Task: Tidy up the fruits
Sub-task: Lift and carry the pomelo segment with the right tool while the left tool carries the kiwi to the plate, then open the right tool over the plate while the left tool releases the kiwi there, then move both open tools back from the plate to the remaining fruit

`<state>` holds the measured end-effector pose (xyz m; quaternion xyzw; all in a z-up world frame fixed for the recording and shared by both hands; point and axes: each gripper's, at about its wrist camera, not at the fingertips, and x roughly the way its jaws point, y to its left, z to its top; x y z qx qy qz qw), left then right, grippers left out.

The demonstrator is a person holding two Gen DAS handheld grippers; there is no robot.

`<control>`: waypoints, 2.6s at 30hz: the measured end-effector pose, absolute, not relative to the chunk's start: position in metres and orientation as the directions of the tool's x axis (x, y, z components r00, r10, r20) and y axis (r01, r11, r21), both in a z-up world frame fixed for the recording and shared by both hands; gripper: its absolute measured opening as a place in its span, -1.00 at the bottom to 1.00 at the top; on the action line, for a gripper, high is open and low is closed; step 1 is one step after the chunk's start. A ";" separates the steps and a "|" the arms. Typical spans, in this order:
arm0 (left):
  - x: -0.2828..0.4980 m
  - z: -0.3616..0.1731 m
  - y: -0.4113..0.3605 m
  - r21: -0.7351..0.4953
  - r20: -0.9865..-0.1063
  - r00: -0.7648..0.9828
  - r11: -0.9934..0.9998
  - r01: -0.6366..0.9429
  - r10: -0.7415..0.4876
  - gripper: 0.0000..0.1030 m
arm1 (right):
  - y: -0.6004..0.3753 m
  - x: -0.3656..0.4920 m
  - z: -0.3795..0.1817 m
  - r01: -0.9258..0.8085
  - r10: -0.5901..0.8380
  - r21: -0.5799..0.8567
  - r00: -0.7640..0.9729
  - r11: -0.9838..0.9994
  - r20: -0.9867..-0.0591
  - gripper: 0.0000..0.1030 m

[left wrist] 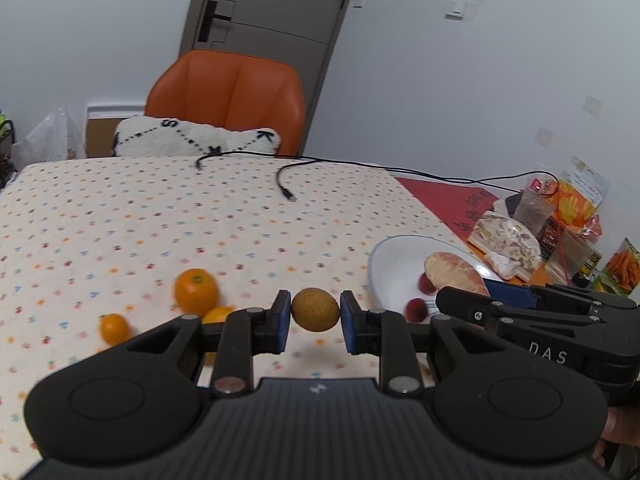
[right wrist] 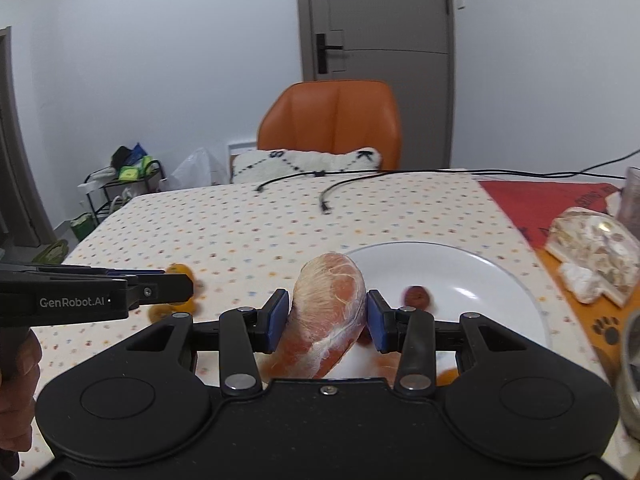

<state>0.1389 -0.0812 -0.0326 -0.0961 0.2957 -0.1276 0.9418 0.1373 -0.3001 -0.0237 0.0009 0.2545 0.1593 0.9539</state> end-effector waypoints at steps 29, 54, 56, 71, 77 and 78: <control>0.183 -0.032 -0.165 -0.237 -0.524 0.759 0.922 0.306 -0.386 -0.52 | -0.376 0.168 -0.029 -0.163 0.190 0.099 0.859 0.982 -0.475 -0.22; 0.209 -0.033 -0.178 -0.239 -0.539 0.756 0.928 0.286 -0.372 -0.35 | -0.377 0.185 -0.034 -0.167 0.217 0.149 0.870 0.975 -0.443 0.04; 0.206 -0.032 -0.173 -0.239 -0.538 0.760 0.931 0.277 -0.364 -0.31 | -0.378 0.181 -0.033 -0.157 0.208 0.151 0.878 0.976 -0.432 0.13; 0.172 -0.020 -0.125 -0.249 -0.522 0.800 0.950 0.187 -0.294 0.41 | -0.377 0.152 -0.026 -0.144 0.222 0.206 0.875 0.968 -0.430 0.29; 0.158 -0.015 -0.105 -0.242 -0.521 0.812 0.958 0.156 -0.264 0.44 | -0.360 0.143 -0.024 -0.175 0.251 0.208 0.867 0.962 -0.431 0.47; 0.156 -0.014 -0.102 -0.241 -0.520 0.814 0.958 0.152 -0.260 0.46 | -0.357 0.141 -0.023 -0.180 0.254 0.206 0.867 0.962 -0.429 0.53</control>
